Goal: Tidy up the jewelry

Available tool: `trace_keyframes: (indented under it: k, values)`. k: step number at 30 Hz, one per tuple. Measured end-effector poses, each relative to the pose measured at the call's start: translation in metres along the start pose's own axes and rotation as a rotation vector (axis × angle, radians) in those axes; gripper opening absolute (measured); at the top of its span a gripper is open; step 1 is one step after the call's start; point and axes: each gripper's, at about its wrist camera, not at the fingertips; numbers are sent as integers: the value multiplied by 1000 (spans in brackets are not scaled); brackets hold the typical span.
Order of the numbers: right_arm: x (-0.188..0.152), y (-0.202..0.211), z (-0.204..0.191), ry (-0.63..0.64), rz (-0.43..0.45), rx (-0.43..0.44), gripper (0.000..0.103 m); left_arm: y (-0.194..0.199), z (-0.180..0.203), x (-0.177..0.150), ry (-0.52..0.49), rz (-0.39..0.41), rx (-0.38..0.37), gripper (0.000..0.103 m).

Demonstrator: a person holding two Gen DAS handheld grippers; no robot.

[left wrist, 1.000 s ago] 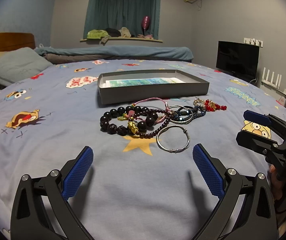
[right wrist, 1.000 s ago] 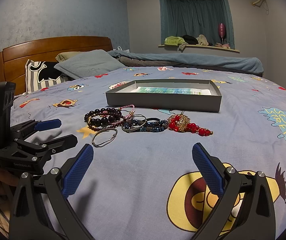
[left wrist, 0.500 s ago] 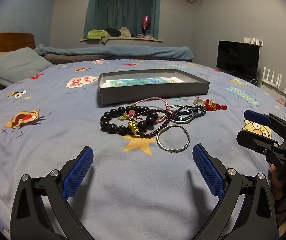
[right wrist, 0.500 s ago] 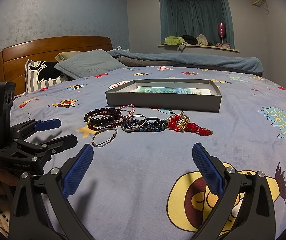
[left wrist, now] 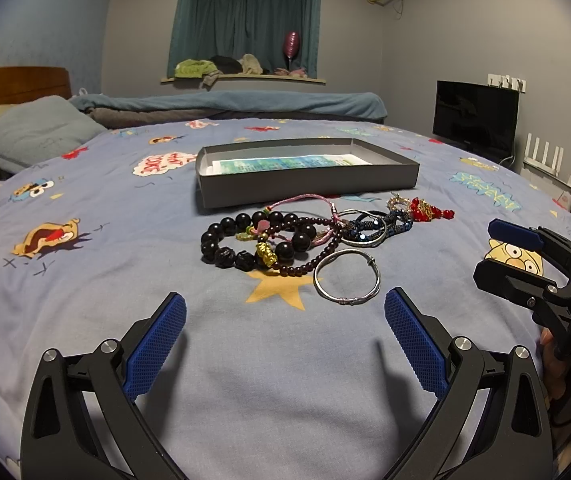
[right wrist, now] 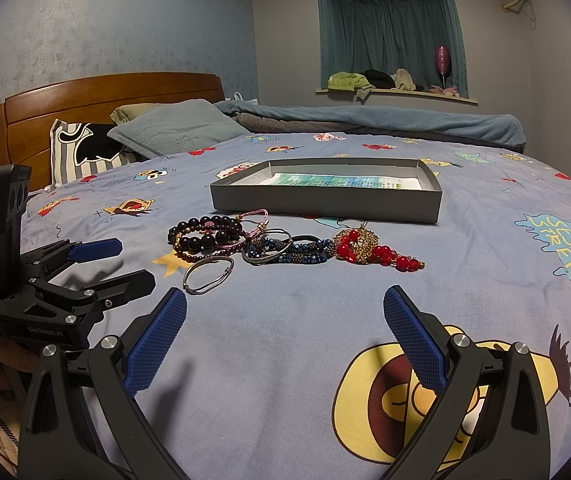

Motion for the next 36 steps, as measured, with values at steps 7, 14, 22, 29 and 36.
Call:
trace_keyframes:
  k: [7,14,22,29,36]
  values:
    - [2,1,15,-61,-2,-17,98,-3,5,6,-23,-16,-14,96]
    - [12,1,38,-103,-48,-92,98,-19,26,17,-83,-45,-88,83]
    - [23,-13,58,-101,-147,-107,79,-50,39,25,-60,-160,-135,65]
    - [39,-30,68,-70,-218,-88,66,-57,40,23,-75,-232,-142,48]
    - [53,-51,69,-19,-266,-40,65,-45,40,23,-81,-204,-166,47]
Point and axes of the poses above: each gripper's, at about its wrist camera, not at the fingertips, and y roughly against the way its jaws point, z to its right, x to its top, and after that the axes turned 4 degrees about -z, right-handed
